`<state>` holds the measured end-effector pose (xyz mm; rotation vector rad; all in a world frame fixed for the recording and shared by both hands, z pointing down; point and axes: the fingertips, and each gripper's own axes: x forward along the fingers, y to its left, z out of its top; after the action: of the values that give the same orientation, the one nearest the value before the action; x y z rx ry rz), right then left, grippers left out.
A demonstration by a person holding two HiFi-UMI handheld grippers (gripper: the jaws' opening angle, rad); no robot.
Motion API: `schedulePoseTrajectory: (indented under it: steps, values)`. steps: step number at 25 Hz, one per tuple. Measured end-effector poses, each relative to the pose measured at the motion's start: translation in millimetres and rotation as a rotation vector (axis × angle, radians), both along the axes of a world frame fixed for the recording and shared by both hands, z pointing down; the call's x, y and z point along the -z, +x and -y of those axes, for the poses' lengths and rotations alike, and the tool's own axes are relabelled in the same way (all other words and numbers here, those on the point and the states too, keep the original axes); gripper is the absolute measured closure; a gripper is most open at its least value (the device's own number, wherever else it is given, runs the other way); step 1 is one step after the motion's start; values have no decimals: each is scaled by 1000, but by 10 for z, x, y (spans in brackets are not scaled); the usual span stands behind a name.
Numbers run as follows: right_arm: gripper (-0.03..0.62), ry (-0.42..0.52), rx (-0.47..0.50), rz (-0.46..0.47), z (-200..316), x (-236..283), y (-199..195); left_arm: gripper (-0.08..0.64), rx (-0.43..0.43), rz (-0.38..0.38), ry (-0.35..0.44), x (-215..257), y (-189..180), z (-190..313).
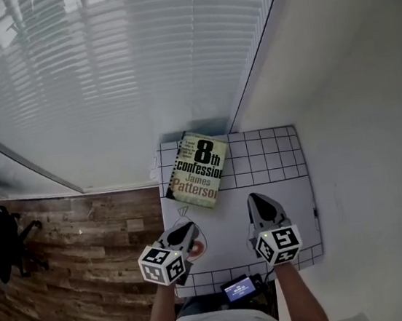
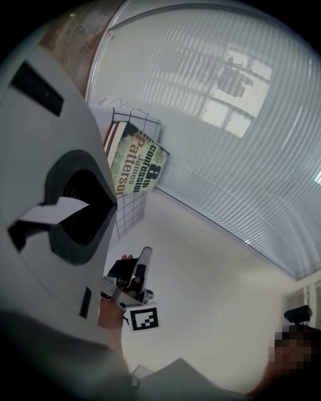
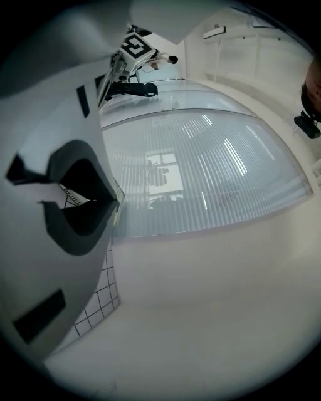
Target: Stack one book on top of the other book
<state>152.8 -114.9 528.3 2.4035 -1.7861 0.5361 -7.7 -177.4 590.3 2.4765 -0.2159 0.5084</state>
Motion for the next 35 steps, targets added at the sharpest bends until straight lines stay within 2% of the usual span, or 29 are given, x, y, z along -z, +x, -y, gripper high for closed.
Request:
schedulePoseTrajectory:
  steps: [5, 8, 11, 15, 20, 22, 25, 29, 35]
  values:
    - [584, 14, -35, -34, -360, 169, -120, 552, 112, -21, 115, 265, -247, -20]
    - [584, 54, -50, 21, -557, 272, -184, 552, 153, -18, 191, 429, -370, -61]
    - [584, 89, -61, 48, -736, 398, -266, 552, 206, -51, 252, 669, -474, -110]
    - [584, 113, -67, 16, -896, 584, -398, 552, 224, -96, 372, 1055, -542, -183]
    - [584, 242, -132, 92, -1073, 874, -421, 552, 238, -128, 547, 1514, -631, -284]
    - [584, 250, -130, 73, -1097, 958, -454, 552, 260, -137, 596, 1655, -674, -291]
    - [584, 236, -100, 7, -1113, 1090, -536, 552, 293, -140, 636, 1784, -753, -301]
    - [584, 220, -51, -51, -1085, 1279, -602, 552, 329, -157, 650, 1895, -815, -312]
    - [584, 222, -30, -97, -1093, 1395, -632, 552, 335, -165, 676, 1957, -808, -419]
